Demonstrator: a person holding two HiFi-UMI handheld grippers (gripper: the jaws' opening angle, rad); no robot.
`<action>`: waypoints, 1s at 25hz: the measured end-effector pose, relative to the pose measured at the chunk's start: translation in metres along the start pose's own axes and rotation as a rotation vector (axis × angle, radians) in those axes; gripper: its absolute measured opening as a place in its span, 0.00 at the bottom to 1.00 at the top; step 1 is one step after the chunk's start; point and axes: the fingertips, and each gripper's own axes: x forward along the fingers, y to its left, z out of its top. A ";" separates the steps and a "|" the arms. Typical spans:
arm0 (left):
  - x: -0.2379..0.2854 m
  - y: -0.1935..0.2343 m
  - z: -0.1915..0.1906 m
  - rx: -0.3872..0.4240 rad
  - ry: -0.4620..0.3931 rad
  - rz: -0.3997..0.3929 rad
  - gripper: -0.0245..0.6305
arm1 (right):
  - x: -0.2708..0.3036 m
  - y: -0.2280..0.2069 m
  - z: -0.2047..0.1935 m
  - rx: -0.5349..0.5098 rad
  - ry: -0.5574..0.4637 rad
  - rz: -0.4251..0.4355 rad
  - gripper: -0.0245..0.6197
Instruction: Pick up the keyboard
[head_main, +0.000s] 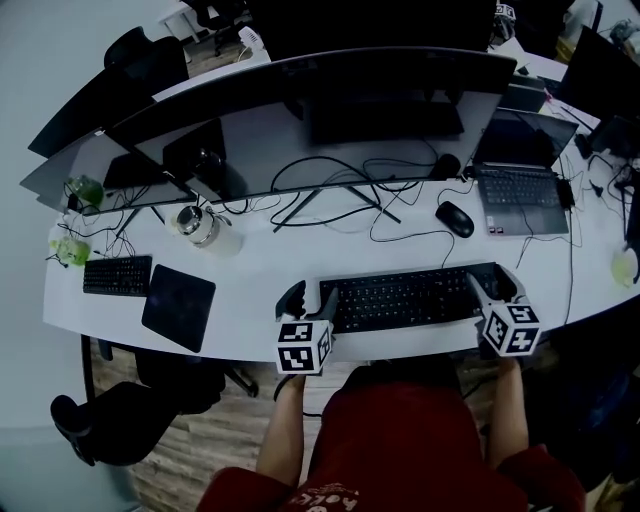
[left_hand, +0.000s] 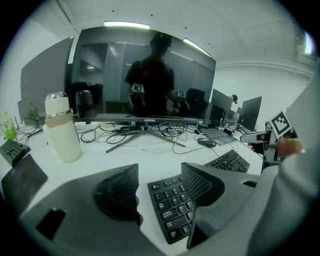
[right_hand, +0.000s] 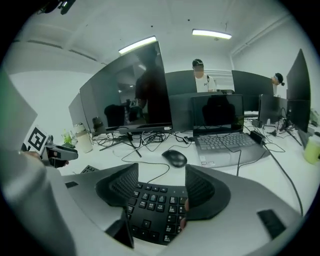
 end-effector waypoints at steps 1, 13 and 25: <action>0.003 0.000 -0.005 -0.003 0.016 -0.003 0.42 | 0.003 -0.002 -0.005 0.004 0.015 0.002 0.48; 0.023 -0.009 -0.050 -0.062 0.182 -0.036 0.49 | 0.022 -0.033 -0.062 0.020 0.213 0.003 0.58; 0.034 -0.019 -0.083 -0.149 0.284 -0.054 0.51 | 0.030 -0.048 -0.102 0.047 0.392 0.081 0.62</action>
